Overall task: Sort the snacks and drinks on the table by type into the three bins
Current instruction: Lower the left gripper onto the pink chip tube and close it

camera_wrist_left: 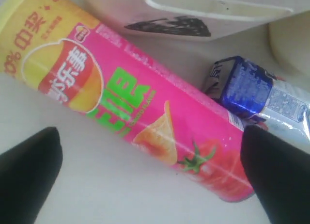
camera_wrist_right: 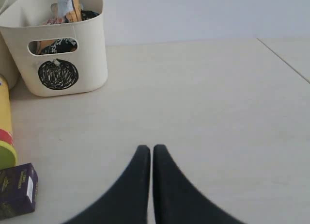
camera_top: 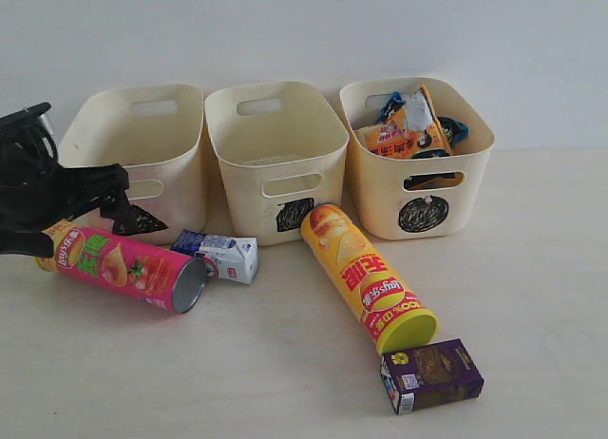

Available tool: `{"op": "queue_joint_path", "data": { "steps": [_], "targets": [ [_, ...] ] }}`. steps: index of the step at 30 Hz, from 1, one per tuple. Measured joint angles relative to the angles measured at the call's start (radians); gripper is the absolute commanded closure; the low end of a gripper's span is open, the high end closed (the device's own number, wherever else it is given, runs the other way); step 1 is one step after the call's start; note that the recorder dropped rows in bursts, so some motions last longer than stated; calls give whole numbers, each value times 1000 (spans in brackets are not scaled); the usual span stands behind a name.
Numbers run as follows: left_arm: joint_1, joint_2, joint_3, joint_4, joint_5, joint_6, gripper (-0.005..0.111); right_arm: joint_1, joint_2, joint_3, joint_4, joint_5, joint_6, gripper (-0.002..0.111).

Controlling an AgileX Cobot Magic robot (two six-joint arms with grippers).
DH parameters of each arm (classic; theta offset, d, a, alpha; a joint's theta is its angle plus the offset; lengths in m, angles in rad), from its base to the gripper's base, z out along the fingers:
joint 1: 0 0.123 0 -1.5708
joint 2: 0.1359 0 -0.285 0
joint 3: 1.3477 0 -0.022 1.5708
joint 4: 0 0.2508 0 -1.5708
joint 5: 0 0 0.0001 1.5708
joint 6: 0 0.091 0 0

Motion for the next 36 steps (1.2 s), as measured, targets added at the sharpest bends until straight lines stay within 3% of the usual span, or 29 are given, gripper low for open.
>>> {"op": "queue_joint_path", "data": {
  "steps": [4, 10, 26, 36],
  "targets": [
    [-52, 29, 0, 88, -76, -118, 14, 0, 0, 0, 0, 0, 0, 108],
    [-128, 50, 0, 417, -138, -480, 14, 0, 0, 0, 0, 0, 0, 108],
    [-245, 50, 67, 1079, -53, -1485, 16, 0, 0, 0, 0, 0, 0, 108],
    [-252, 84, 83, 1177, -48, -1607, 16, 0, 0, 0, 0, 0, 0, 108]
  ]
}}
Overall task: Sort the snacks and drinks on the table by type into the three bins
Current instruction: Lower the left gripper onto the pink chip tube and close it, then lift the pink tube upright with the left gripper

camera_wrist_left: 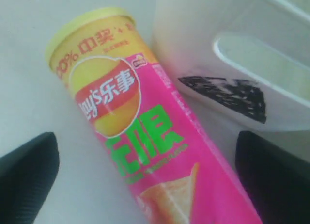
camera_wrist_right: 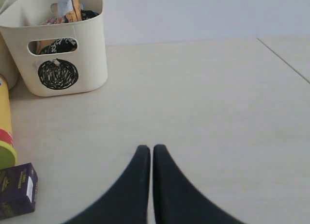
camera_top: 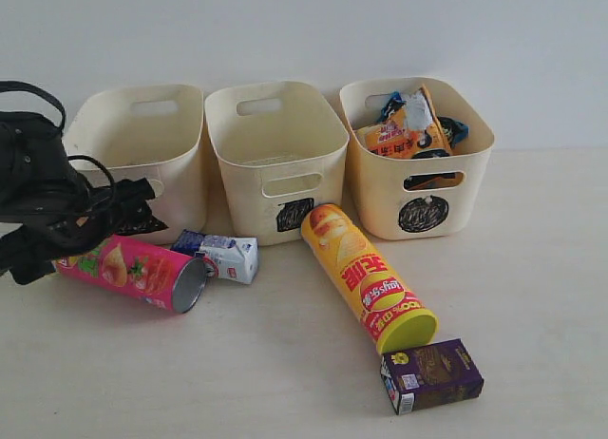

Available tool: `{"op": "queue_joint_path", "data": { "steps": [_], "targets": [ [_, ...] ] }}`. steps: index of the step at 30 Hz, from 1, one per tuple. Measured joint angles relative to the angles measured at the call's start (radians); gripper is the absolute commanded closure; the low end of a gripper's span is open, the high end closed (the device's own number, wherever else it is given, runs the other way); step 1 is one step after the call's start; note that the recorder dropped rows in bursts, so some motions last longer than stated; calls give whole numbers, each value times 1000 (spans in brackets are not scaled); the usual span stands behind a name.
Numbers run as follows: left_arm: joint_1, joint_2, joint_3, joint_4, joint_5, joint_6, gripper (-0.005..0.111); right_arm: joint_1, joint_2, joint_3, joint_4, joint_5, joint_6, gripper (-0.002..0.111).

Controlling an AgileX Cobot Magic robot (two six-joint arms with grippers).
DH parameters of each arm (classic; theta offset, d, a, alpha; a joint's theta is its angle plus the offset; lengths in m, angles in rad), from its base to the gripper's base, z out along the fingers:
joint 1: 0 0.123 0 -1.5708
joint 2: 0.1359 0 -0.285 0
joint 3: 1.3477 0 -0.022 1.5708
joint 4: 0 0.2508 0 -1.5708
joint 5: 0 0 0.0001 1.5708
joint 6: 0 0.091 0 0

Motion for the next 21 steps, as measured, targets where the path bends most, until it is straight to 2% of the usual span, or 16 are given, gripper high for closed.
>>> {"op": "queue_joint_path", "data": {
  "steps": [12, 14, 16, 21],
  "targets": [
    [0, 120, 2, 19, -43, -49, 16, 0, 0, 0, 0, 0, 0, 108],
    [0, 127, 2, 21, -43, -52, 19, 0, 0, 0, 0, 0, 0, 108],
    [0, 128, 2, 23, -43, -49, 27, 0, 0, 0, 0, 0, 0, 108],
    [0, 128, 4, 23, -33, -32, 63, 0, 0, 0, 0, 0, 0, 108]
  ]
}}
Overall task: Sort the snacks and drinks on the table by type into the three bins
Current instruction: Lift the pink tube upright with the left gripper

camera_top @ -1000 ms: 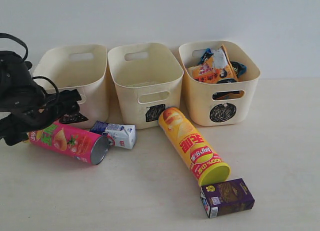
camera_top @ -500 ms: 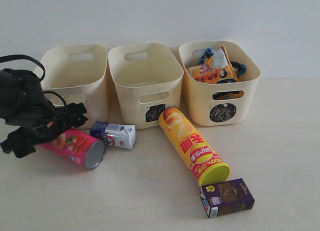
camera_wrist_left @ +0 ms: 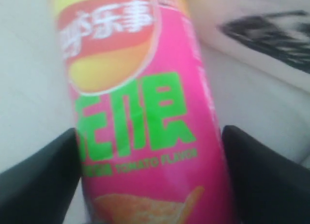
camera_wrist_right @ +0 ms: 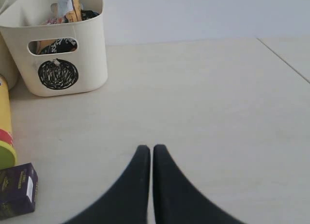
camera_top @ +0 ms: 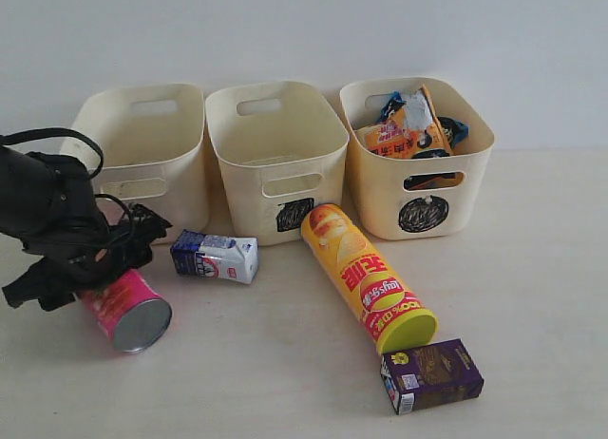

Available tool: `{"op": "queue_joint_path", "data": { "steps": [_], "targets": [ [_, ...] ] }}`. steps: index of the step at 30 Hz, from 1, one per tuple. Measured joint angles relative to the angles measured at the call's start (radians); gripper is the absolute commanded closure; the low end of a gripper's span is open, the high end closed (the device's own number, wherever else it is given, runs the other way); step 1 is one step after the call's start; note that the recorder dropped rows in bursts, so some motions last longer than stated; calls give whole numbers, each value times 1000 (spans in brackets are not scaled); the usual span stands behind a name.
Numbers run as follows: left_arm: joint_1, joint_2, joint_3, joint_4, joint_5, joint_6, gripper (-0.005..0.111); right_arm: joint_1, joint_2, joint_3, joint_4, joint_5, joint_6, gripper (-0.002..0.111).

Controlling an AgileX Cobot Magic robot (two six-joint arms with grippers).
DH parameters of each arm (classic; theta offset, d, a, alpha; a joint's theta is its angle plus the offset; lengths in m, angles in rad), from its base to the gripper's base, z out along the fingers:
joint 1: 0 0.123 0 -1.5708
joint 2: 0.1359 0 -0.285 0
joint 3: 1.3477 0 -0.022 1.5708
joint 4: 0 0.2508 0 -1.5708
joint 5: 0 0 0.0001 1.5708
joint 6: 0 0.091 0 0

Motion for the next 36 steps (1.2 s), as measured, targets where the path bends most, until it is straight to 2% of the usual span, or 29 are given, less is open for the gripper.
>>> {"op": "queue_joint_path", "data": {
  "steps": [3, 6, 18, 23, 36],
  "targets": [
    [0, 0, 7, 12, 0, 4, 86, 0, 0, 0, 0, 0, 0, 108],
    [0, -4, 21, 24, 0, 6, 103, 0, 0, 0, 0, 0, 0, 108],
    [-2, -48, 103, 134, 30, -215, 102, 0, 0, 0, 0, 0, 0, 108],
    [-2, -89, 117, 193, 140, -213, 102, 0, 0, 0, 0, 0, 0, 108],
    [-2, -313, 219, 397, 223, -167, 102, 0, 0, 0, 0, 0, 0, 108]
  ]
}}
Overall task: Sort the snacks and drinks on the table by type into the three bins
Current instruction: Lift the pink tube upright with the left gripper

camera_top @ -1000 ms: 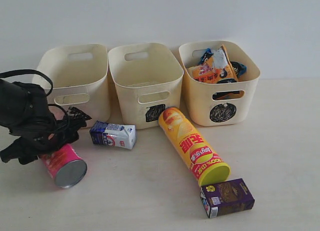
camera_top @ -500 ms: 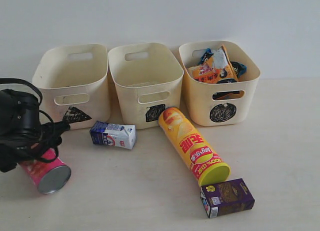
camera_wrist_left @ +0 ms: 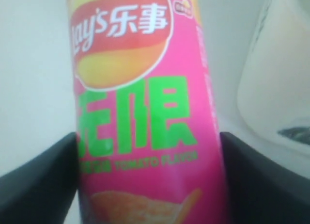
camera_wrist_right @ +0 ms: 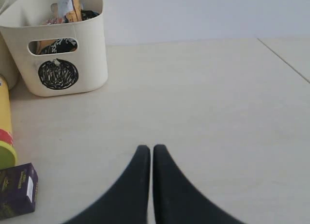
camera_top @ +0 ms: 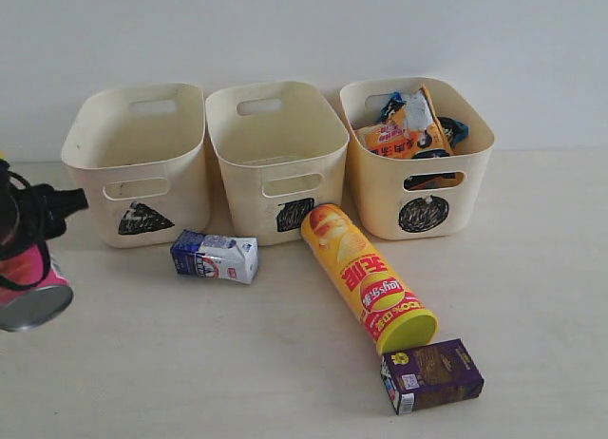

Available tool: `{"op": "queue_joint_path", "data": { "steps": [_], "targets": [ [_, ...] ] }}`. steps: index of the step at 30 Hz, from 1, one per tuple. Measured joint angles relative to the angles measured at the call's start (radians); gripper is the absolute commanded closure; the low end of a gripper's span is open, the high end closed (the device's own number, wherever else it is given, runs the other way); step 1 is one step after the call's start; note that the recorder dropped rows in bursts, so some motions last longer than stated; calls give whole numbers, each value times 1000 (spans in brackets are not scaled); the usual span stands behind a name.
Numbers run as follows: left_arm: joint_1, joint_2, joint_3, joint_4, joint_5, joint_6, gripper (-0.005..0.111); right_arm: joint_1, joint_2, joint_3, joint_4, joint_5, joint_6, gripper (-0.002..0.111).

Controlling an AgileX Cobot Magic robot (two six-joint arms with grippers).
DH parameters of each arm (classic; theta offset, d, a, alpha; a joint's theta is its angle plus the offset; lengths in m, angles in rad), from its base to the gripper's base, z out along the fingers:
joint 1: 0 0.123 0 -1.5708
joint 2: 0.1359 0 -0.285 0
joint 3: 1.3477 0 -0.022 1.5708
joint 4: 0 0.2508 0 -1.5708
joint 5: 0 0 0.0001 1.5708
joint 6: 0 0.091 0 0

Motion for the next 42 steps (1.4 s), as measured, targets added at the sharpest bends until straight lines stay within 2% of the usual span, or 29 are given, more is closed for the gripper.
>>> {"op": "queue_joint_path", "data": {
  "steps": [9, 10, 13, 17, 19, 21, 25, 31, 32, 33, 35, 37, 40, 42],
  "targets": [
    [0, -205, 0, 265, -39, 226, 102, 0, 0, 0, 0, 0, 0, 108],
    [0, -243, -13, 334, -99, 239, 102, 0, 0, 0, 0, 0, 0, 108],
    [23, -264, -82, 368, -260, 245, 102, 0, 0, 0, 0, 0, 0, 108],
    [74, -232, -231, 382, -525, 251, 102, 0, 0, 0, -5, 0, 0, 108],
    [81, -180, -309, 380, -556, 268, 102, 0, 0, 0, -5, 0, 0, 108],
    [92, -103, -393, 382, -605, 362, 102, 0, 0, 0, -5, 0, 0, 108],
    [102, -23, -472, 361, -648, 442, 102, 0, 0, 0, -5, 0, 0, 108],
    [175, 103, -578, 255, -746, 444, 102, 0, 0, 0, -5, 0, 0, 108],
    [188, 116, -589, 255, -791, 446, 102, 0, 0, 0, -5, 0, 0, 108],
    [213, 139, -609, 273, -901, 443, 102, 0, 0, 0, -5, 0, 0, 108],
    [248, 170, -643, 308, -1080, 392, 102, 0, 0, 0, -7, 0, 0, 108],
    [276, 183, -667, 357, -1172, 320, 102, 0, 0, 0, -7, 0, 0, 108],
    [321, 187, -681, 390, -1240, 172, 102, 0, 0, 0, -7, 0, 0, 108],
    [340, 187, -685, 396, -1214, 121, 102, 0, 0, 0, -7, 0, 0, 108]
  ]
}}
